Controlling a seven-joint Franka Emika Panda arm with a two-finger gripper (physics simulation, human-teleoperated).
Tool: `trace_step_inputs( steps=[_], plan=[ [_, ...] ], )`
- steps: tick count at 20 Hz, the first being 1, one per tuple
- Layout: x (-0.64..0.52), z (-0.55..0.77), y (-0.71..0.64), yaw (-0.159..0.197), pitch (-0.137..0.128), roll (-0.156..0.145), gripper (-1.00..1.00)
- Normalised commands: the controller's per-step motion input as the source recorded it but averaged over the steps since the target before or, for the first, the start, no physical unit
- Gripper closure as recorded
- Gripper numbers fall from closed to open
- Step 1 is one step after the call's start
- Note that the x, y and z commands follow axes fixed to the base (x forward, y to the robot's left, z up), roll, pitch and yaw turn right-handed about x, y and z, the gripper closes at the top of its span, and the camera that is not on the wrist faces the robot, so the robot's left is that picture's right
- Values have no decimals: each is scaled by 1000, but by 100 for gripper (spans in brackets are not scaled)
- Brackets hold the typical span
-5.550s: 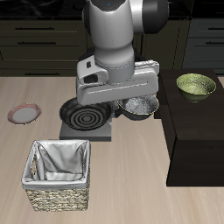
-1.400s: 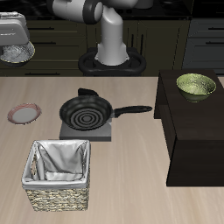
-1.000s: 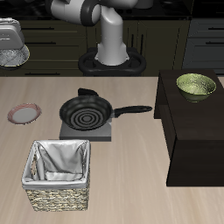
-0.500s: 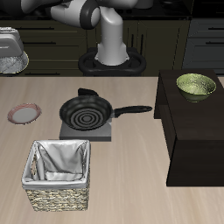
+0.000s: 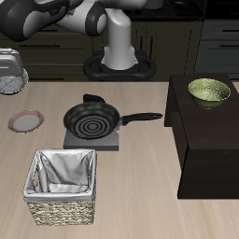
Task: Place the black bowl on the plate
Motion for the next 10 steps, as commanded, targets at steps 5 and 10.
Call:
trace_step_inputs(
  steps=[5, 10],
  plan=[
    [3, -294, -40, 10, 57, 3, 100],
    [-17, -145, -57, -6, 28, -9, 100]
  ],
)
